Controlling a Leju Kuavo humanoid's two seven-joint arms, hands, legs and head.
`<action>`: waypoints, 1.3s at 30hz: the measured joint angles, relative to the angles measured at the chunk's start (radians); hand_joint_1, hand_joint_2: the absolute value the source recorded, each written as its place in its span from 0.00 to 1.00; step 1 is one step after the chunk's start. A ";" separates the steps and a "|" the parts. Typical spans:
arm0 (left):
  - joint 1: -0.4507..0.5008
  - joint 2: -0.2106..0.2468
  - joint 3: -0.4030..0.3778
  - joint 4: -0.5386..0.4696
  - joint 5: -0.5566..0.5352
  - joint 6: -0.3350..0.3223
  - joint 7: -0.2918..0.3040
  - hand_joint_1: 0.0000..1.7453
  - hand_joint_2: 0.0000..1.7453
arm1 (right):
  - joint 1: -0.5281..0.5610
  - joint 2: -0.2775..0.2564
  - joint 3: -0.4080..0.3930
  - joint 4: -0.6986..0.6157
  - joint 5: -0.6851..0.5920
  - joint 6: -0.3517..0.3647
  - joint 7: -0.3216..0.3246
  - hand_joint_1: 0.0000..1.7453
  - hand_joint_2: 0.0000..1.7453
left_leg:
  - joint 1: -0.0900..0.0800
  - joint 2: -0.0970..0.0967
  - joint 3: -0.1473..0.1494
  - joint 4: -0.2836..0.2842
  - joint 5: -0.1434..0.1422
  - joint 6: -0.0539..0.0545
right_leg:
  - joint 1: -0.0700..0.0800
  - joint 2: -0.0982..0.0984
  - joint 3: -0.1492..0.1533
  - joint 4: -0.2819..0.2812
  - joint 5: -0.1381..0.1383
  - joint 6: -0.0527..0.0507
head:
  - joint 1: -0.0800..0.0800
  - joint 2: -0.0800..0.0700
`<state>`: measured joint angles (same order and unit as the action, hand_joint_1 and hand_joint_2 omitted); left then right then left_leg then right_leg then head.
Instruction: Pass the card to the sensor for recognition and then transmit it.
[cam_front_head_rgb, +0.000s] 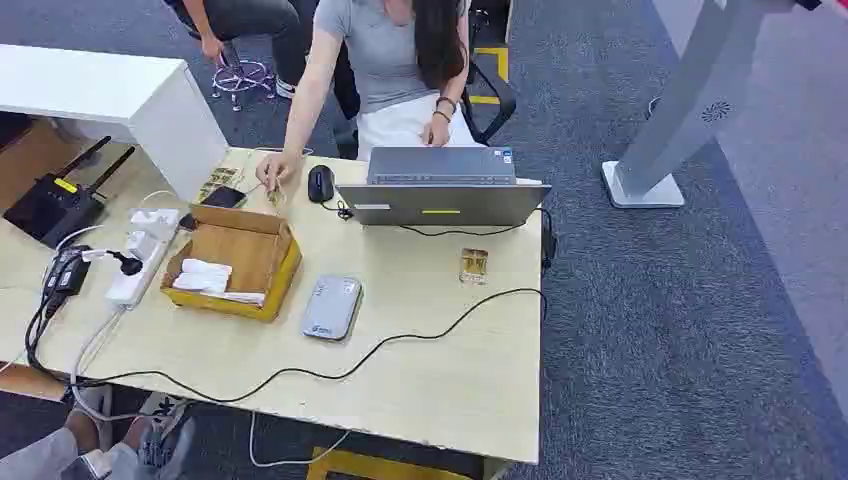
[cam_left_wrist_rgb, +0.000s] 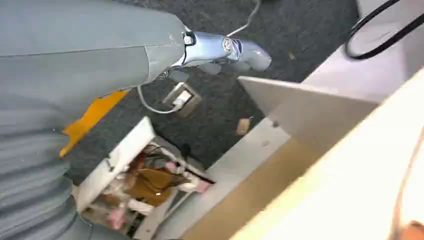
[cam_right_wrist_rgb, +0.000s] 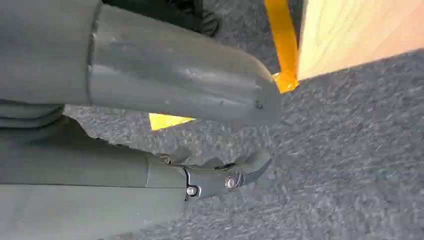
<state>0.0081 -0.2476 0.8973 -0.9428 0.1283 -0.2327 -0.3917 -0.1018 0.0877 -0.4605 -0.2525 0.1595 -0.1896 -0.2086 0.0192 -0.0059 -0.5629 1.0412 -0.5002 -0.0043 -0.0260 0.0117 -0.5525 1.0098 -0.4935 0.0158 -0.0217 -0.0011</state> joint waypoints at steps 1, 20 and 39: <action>0.012 -0.006 -0.011 -0.034 0.023 0.007 0.005 0.00 1.00 | 0.003 0.000 -0.005 0.003 0.002 -0.006 0.005 0.00 0.00 | 0.000 0.000 0.000 0.000 0.000 0.000 | 0.000 0.000 0.000 0.000 0.000 0.000 | 0.000 0.000; 0.164 -0.062 -0.224 -0.638 0.264 0.120 0.001 0.00 1.00 | 0.035 0.000 -0.056 0.029 0.044 -0.087 0.114 0.00 0.00 | 0.000 -0.001 0.000 0.000 0.000 0.000 | 0.000 -0.001 0.000 0.000 0.000 0.000 | 0.000 0.000; -0.101 0.109 -0.513 -0.704 -0.043 0.314 -0.007 0.00 1.00 | 0.031 0.010 -0.022 0.038 0.164 -0.082 0.186 0.00 0.00 | 0.000 0.000 0.000 0.000 0.005 0.000 | 0.000 0.000 -0.001 0.000 0.005 0.000 | 0.000 0.000</action>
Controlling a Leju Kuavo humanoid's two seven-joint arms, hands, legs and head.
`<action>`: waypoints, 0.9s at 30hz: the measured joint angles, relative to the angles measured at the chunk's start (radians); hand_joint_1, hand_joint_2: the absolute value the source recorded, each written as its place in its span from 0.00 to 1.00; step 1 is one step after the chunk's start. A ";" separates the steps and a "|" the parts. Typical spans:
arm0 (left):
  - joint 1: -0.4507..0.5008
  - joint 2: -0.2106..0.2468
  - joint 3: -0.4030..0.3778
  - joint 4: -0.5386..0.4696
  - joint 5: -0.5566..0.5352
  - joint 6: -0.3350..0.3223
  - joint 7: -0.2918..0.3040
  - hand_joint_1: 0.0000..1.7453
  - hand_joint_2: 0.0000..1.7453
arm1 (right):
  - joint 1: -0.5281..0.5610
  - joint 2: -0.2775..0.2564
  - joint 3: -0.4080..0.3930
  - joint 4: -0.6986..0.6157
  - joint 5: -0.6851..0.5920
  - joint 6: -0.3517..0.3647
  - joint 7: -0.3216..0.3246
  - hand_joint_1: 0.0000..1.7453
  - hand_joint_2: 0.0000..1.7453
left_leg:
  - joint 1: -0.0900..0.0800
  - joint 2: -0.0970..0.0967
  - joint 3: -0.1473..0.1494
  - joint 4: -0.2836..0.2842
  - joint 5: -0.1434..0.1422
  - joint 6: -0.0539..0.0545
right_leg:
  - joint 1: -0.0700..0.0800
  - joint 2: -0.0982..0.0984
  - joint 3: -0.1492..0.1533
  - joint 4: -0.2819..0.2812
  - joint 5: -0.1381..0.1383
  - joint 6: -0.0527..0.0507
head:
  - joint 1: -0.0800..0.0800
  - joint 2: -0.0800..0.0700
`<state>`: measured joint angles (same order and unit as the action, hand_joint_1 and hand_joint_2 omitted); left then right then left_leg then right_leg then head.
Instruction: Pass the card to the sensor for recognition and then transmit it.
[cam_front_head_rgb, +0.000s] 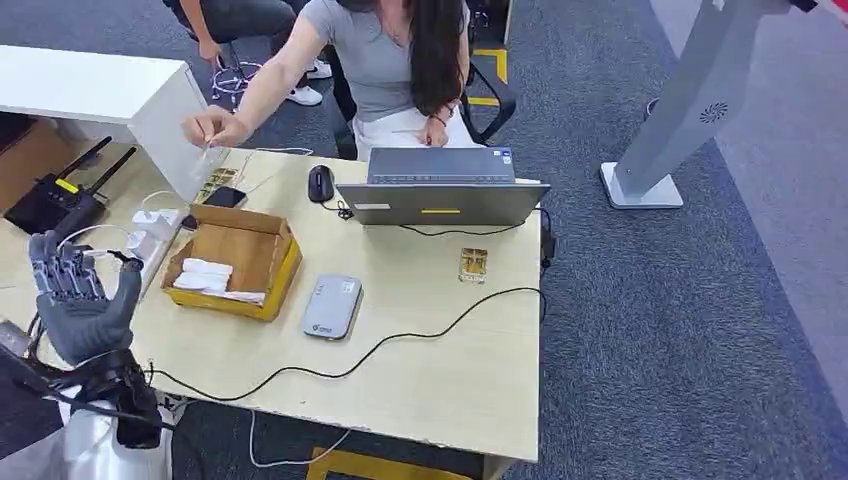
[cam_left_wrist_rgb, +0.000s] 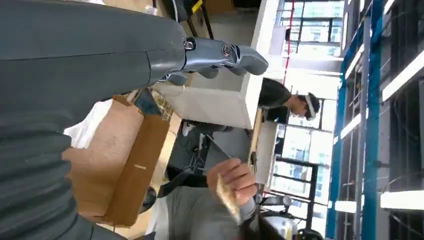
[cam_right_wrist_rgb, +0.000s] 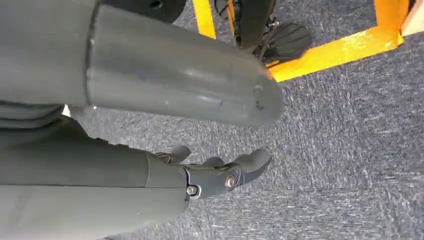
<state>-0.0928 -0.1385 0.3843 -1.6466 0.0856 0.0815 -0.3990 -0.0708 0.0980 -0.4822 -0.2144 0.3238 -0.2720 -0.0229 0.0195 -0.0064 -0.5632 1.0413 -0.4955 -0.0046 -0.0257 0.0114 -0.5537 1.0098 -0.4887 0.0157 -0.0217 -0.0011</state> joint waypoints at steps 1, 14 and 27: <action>-0.020 0.004 -0.012 0.015 -0.020 0.008 0.005 0.00 1.00 | 0.000 0.001 0.002 0.000 0.003 0.000 0.003 0.00 0.00 | 0.000 0.000 0.000 0.000 0.000 0.000 | 0.000 0.000 0.000 0.000 0.000 0.000 | 0.000 0.000; -0.257 0.077 -0.182 0.249 -0.305 0.115 0.105 0.00 1.00 | -0.011 0.011 0.043 0.005 0.070 0.014 0.036 0.00 0.00 | 0.000 0.000 -0.001 0.000 0.001 0.000 | 0.000 0.000 -0.001 0.000 0.001 -0.001 | 0.000 0.000; -0.484 0.163 -0.335 0.490 -0.585 0.221 0.201 0.00 1.00 | -0.018 0.021 0.090 0.009 0.144 0.026 0.070 0.00 0.00 | 0.000 0.000 -0.003 0.000 0.002 0.000 | 0.000 0.000 -0.003 0.001 0.002 -0.001 | 0.000 0.000</action>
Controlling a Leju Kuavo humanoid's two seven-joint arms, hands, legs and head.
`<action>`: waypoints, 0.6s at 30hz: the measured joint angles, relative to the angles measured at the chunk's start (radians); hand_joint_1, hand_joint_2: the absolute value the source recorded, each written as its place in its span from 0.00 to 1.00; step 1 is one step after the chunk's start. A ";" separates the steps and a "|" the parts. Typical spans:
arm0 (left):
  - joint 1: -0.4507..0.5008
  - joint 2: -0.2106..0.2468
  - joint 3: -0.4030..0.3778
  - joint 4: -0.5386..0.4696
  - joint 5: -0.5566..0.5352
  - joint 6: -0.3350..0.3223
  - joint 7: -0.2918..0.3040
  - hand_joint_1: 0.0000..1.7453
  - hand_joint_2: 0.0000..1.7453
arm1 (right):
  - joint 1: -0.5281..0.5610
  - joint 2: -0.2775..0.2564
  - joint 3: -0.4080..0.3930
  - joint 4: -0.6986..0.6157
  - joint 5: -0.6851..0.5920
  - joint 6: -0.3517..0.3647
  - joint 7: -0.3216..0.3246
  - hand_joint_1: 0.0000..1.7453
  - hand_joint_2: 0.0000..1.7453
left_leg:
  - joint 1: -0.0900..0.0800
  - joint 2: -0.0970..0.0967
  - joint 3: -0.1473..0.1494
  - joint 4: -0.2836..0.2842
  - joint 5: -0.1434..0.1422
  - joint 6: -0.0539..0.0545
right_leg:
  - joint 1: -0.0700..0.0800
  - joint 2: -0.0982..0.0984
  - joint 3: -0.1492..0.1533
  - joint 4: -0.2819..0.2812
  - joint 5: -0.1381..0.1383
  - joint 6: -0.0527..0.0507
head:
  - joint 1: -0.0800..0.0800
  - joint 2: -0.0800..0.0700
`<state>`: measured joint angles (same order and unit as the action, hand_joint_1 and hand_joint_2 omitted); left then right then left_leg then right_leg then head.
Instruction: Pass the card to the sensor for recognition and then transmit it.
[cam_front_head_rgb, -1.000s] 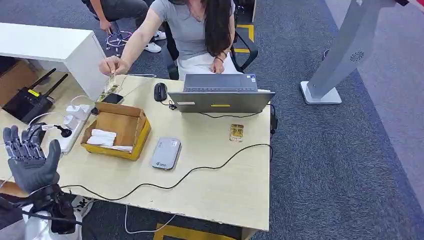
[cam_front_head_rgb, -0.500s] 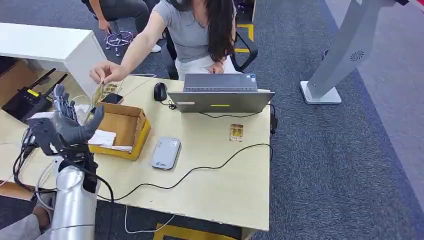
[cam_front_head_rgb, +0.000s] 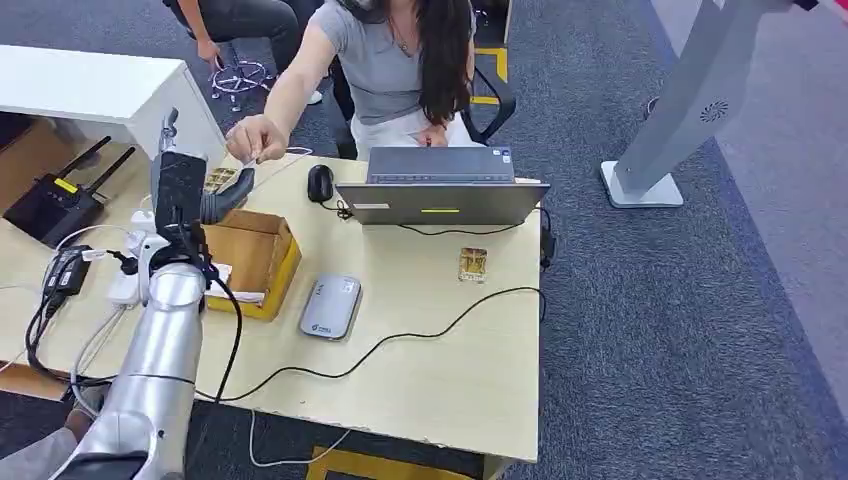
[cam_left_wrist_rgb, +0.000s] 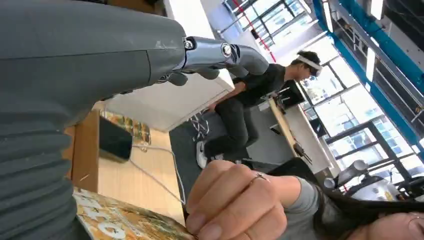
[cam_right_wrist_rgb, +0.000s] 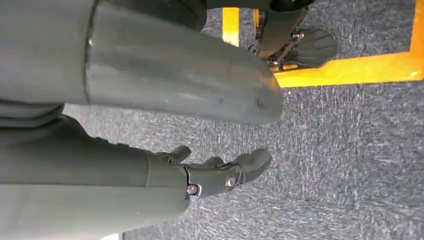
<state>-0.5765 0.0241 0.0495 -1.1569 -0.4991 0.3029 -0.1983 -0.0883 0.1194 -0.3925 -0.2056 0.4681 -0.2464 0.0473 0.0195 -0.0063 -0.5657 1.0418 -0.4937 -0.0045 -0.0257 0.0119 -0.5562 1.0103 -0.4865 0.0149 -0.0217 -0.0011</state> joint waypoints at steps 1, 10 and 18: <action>-0.017 0.008 -0.010 0.018 -0.024 0.009 0.009 0.00 1.00 | 0.000 0.001 0.004 0.000 0.007 0.002 0.003 0.00 0.00 | 0.000 0.000 0.000 0.000 0.000 0.000 | 0.000 0.000 0.000 0.000 0.000 0.000 | 0.000 0.000; -0.165 0.068 -0.097 0.171 -0.222 0.085 0.075 0.00 1.00 | -0.006 0.008 0.035 0.001 0.063 0.011 0.029 0.00 0.00 | 0.000 0.000 -0.002 0.000 0.002 0.000 | 0.000 0.000 -0.002 0.001 0.001 0.000 | 0.000 0.000; -0.302 0.128 -0.178 0.318 -0.416 0.157 0.141 0.00 1.00 | -0.009 0.017 0.063 0.002 0.120 0.021 0.054 0.00 0.00 | 0.000 0.000 -0.003 0.000 0.003 0.000 | 0.000 0.000 -0.003 0.001 0.002 0.000 | 0.000 0.000</action>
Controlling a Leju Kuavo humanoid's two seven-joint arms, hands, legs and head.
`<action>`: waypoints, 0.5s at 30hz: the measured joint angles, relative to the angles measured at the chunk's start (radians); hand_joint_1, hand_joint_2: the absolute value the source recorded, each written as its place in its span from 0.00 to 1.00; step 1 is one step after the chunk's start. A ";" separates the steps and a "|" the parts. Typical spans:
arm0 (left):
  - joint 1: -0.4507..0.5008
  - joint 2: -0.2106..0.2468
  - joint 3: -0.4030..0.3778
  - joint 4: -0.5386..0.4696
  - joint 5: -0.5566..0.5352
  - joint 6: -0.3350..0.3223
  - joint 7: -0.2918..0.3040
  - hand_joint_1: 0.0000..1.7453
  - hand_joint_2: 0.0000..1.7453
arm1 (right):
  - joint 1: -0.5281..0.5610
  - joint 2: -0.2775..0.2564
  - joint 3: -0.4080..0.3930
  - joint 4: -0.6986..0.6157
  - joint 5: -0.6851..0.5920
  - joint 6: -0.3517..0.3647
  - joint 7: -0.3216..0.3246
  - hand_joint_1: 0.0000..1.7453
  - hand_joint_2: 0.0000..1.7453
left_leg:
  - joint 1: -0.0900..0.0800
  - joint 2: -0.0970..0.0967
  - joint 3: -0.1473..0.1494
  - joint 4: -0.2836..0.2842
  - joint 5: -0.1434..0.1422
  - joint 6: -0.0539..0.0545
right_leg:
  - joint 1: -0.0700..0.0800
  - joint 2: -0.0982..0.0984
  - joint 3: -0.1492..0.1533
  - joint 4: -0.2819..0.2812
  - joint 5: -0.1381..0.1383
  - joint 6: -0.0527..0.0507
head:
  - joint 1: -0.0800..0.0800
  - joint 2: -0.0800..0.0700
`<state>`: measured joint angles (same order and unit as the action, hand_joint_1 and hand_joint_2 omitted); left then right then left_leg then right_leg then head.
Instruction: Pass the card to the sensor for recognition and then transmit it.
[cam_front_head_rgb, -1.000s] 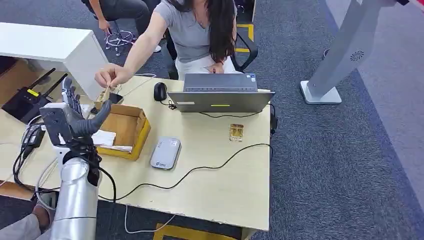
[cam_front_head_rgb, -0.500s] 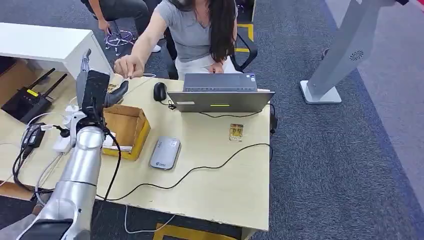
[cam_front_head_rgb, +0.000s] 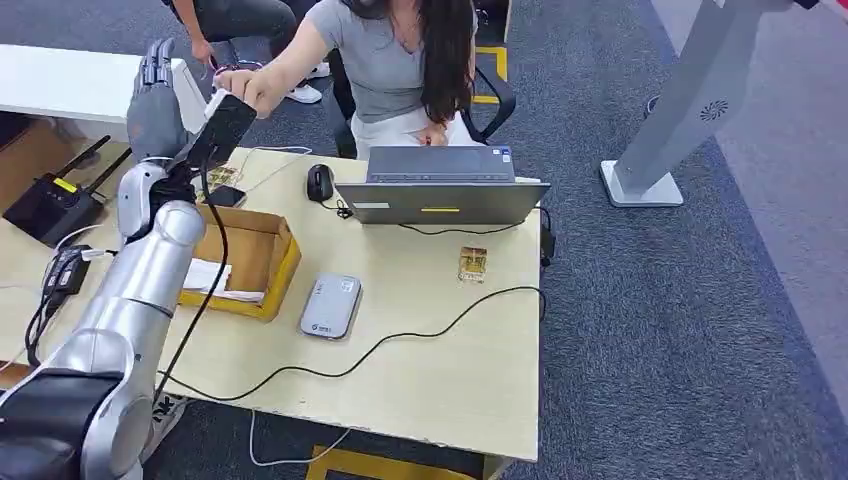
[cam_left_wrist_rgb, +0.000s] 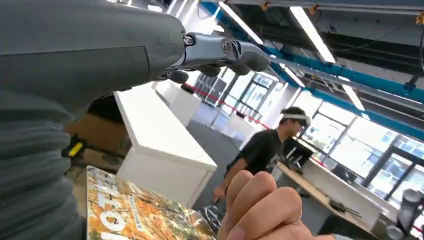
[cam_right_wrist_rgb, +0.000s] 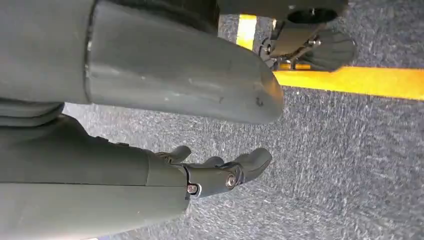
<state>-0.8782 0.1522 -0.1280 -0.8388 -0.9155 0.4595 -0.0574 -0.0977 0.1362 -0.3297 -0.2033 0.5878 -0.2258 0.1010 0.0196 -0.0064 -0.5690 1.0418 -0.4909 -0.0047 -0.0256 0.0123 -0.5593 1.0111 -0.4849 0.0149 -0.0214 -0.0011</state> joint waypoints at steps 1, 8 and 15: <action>-0.014 0.005 -0.007 0.015 -0.020 0.008 0.005 0.00 1.00 | -0.001 0.000 0.004 0.000 0.005 0.001 0.004 0.00 0.00 | 0.000 0.000 0.000 0.000 0.000 0.000 | 0.000 0.000 0.000 0.000 0.000 0.000 | 0.000 0.000; -0.128 0.059 -0.076 0.146 -0.181 0.067 0.063 0.00 1.00 | -0.002 0.008 0.029 0.002 0.053 0.010 0.021 0.00 0.00 | 0.000 0.000 0.000 0.000 0.000 0.000 | 0.000 0.000 0.000 0.000 0.000 0.000 | 0.000 0.000; -0.185 0.085 -0.110 0.222 -0.270 0.092 0.099 1.00 1.00 | -0.003 0.011 0.046 0.005 0.087 0.021 0.036 0.00 0.00 | 0.000 0.000 -0.001 0.000 0.000 0.000 | 0.000 0.000 0.000 0.000 0.000 0.000 | 0.000 0.000</action>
<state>-1.0633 0.2377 -0.2384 -0.6164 -1.1860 0.5516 0.0412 -0.1006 0.1472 -0.2834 -0.1984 0.6748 -0.2045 0.1366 0.0196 -0.0064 -0.5697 1.0418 -0.4908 -0.0048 -0.0256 0.0123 -0.5596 1.0115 -0.4849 0.0148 -0.0214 -0.0011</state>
